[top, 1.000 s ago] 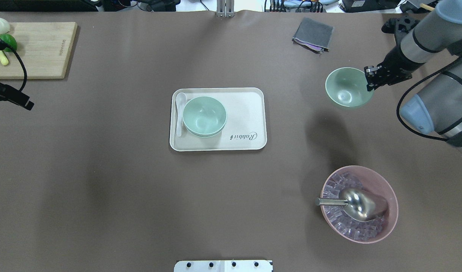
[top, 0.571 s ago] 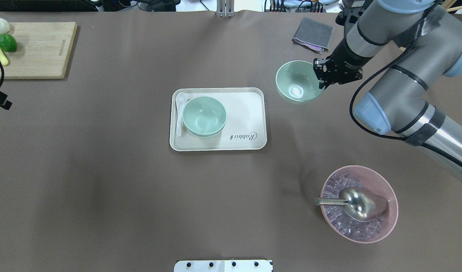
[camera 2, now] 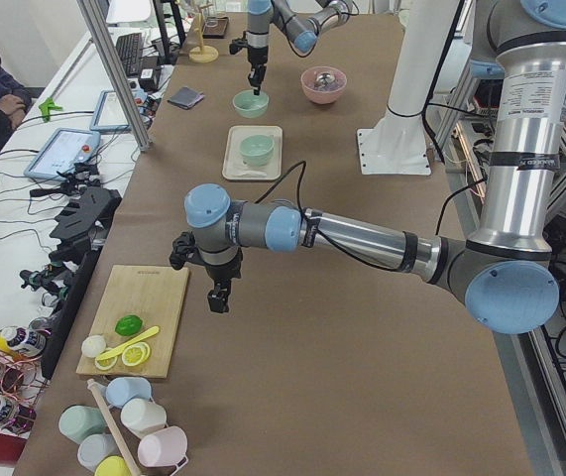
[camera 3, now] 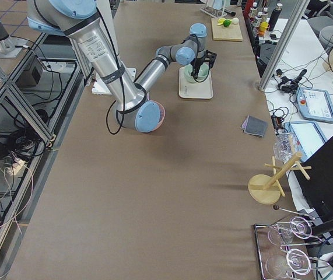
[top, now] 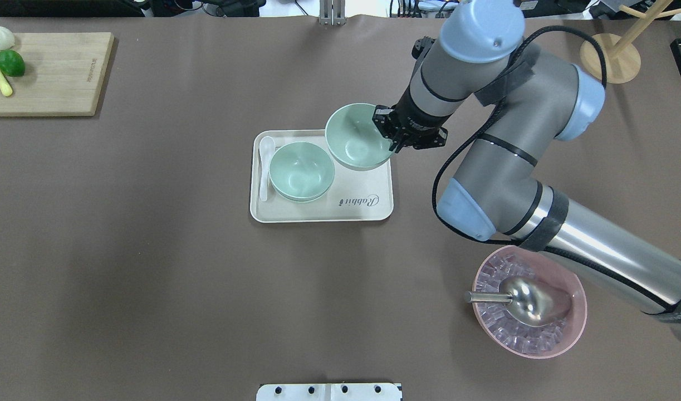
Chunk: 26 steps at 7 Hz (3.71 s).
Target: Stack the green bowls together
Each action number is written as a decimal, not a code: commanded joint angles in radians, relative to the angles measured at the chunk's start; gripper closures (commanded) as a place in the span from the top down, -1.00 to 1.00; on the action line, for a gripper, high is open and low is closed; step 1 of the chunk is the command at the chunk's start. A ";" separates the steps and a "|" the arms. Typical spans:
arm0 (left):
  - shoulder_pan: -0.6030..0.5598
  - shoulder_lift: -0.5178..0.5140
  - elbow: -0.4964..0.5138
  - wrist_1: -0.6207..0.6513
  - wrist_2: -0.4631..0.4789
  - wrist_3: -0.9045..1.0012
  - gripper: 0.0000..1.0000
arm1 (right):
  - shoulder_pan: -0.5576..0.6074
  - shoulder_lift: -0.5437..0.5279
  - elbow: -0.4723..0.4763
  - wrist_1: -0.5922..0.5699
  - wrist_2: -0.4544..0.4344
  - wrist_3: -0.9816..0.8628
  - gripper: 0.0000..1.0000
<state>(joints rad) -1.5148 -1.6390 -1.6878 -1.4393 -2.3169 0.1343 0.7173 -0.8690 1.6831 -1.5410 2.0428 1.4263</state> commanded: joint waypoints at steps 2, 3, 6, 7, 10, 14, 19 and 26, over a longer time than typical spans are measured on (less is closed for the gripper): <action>-0.034 -0.002 0.020 0.011 0.005 0.064 0.95 | -0.071 0.169 -0.202 0.012 -0.065 0.094 -1.00; -0.034 -0.002 0.020 0.011 0.005 0.064 0.95 | -0.094 0.166 -0.207 0.013 -0.078 0.091 -1.00; -0.034 -0.002 0.017 0.010 0.007 0.062 0.95 | -0.125 0.174 -0.250 0.056 -0.131 0.089 -1.00; -0.034 -0.001 0.017 0.010 0.005 0.062 0.95 | -0.128 0.177 -0.267 0.079 -0.131 0.089 -1.00; -0.034 -0.001 0.017 0.011 0.007 0.062 0.95 | -0.145 0.183 -0.273 0.079 -0.133 0.089 -1.00; -0.034 -0.001 0.017 0.010 0.007 0.062 0.95 | -0.151 0.183 -0.275 0.081 -0.158 0.077 -1.00; -0.034 -0.001 0.017 0.010 0.007 0.062 0.95 | -0.151 0.180 -0.296 0.105 -0.161 0.071 0.82; -0.034 0.050 0.013 -0.003 0.004 -0.056 0.95 | 0.058 -0.021 -0.067 0.044 0.017 -0.259 1.00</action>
<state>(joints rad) -1.5493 -1.6058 -1.6729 -1.4354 -2.3147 0.0874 0.7089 -0.7737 1.4949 -1.4597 2.0236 1.2927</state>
